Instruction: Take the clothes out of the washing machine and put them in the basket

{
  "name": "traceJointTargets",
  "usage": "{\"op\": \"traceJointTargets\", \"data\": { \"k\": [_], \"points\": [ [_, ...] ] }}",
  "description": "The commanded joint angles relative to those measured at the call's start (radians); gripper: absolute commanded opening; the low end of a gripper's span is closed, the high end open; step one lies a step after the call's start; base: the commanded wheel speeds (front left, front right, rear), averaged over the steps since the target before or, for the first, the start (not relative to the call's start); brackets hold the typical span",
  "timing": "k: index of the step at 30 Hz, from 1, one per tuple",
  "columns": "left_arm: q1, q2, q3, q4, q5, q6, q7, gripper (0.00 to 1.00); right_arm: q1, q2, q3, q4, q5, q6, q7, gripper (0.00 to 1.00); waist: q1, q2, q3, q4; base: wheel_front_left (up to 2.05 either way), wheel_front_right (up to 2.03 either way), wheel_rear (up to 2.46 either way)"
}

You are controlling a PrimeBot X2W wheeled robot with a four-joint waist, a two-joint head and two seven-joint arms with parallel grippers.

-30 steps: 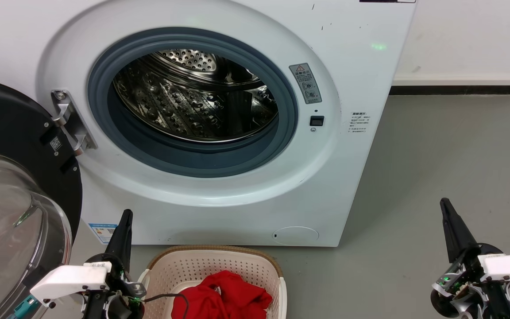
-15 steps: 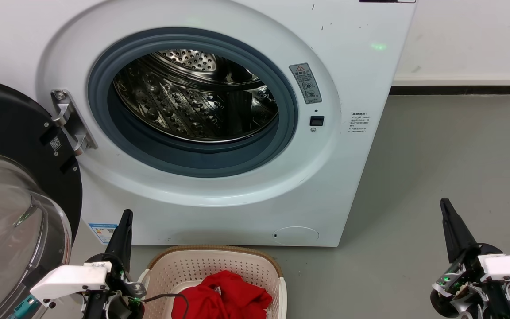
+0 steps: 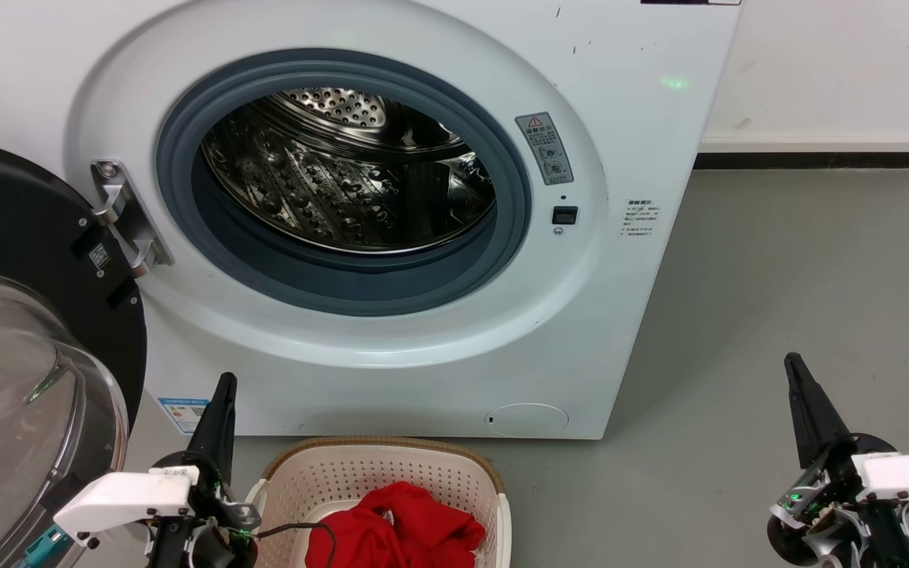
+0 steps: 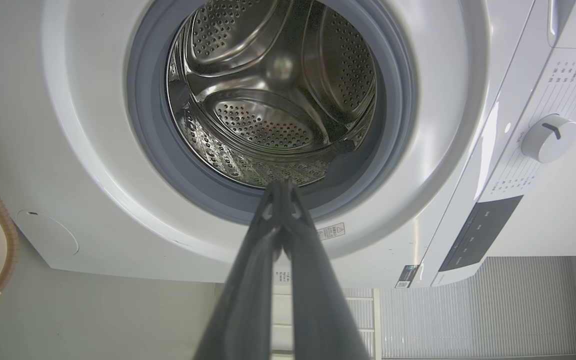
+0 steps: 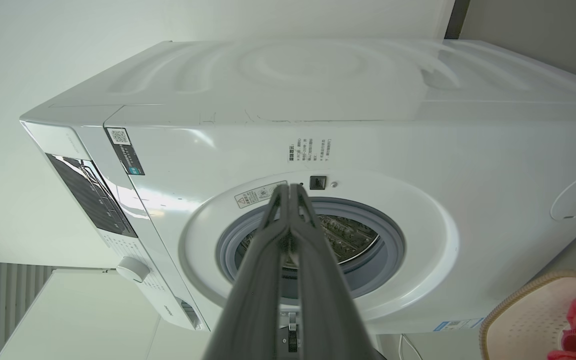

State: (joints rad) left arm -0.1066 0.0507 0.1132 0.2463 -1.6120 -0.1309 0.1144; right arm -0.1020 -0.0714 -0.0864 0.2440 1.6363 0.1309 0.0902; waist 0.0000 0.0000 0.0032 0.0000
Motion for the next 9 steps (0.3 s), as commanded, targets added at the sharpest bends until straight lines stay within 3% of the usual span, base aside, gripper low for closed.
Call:
{"op": "traceJointTargets", "data": {
  "k": [1,9],
  "points": [
    [-0.006,-0.001,0.003,0.0,-0.002,-0.003,0.003,0.0,-0.01,0.002,-0.002,0.002,-0.002,0.0,0.007,0.0,0.0,0.0,0.0,0.0,0.0,0.0,0.0],
    [-0.006,-0.001,0.003,0.0,-0.002,-0.003,0.003,0.0,-0.01,0.004,-0.005,0.002,-0.006,0.0,0.007,0.0,0.0,0.0,0.0,0.0,0.0,0.0,0.0]
  ]
}}
